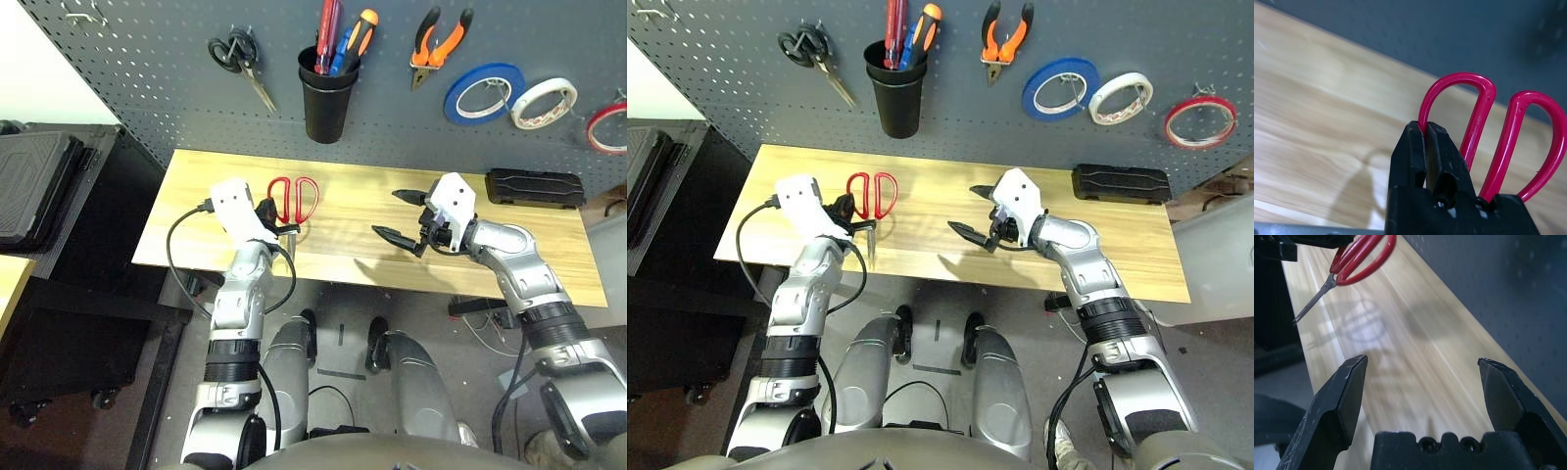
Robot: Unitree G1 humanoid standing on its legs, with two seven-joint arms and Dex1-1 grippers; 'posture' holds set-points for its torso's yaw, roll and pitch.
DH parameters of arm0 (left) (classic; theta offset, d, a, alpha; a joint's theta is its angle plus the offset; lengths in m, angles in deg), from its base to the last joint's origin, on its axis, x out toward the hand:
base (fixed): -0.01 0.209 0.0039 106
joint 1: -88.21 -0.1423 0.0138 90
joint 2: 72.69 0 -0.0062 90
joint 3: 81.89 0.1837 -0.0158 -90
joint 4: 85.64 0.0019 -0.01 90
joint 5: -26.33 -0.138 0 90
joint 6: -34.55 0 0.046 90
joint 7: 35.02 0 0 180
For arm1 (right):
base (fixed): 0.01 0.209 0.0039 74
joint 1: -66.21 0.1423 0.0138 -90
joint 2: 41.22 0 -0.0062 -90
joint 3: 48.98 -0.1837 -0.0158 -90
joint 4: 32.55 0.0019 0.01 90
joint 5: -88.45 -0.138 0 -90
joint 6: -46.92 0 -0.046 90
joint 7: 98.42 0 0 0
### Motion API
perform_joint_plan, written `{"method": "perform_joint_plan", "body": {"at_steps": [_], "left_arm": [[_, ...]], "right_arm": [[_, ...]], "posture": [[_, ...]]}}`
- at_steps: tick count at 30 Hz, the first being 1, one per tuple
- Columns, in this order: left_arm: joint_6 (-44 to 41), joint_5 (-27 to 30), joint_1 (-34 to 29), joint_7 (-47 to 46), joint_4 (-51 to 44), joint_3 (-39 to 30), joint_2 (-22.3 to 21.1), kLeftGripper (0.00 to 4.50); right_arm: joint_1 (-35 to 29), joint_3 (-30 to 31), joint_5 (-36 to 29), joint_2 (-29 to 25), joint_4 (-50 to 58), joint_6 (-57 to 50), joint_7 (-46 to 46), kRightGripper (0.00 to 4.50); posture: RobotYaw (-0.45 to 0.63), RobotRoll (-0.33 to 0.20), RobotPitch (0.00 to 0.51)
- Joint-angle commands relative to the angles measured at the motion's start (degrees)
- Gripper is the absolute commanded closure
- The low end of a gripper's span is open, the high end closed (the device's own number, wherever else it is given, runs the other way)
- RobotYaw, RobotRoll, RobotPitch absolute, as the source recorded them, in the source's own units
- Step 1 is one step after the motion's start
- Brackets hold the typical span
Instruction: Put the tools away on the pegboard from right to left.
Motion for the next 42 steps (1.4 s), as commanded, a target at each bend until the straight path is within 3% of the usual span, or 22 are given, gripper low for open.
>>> {"method": "perform_joint_plan", "body": {"at_steps": [1, 9, 21, 34, 42], "left_arm": [[0.7, 2.0, -1.9, 1.9, -5.9, -0.6, -0.7, 4.48], [4.1, 6.8, -0.2, 4.9, -11.3, -3.5, -1.9, 4.48], [1.3, 12.2, 9.3, 4.9, -11.5, -7.8, -6.9, 4.48], [1.6, 13.2, 20.5, 5.1, -0.7, -9.1, -9.4, 4.48], [4.4, 12.6, 24.8, 6.3, 7.4, -9.0, -9.6, 4.48]], "right_arm": [[0.8, -1.9, -2.5, -0.9, -1.8, 2.3, 3.1, 0.00], [3.4, -6.0, -8.9, -1.7, -2.0, 4.2, 10.0, 0.00], [5.1, -12.6, -20.1, -8.5, 5.6, -6.4, 16.7, 0.00], [13.8, -16.1, -24.8, -15.6, 5.5, -16.4, 18.4, 0.00], [15.1, -16.0, -24.0, -15.9, 5.9, -17.3, 17.8, 0.00]], "posture": [[0.31, 0.000, 0.223], [0.34, 0.000, 0.205], [0.30, 0.000, 0.191], [0.23, 0.000, 0.180], [0.20, 0.000, 0.184]]}}
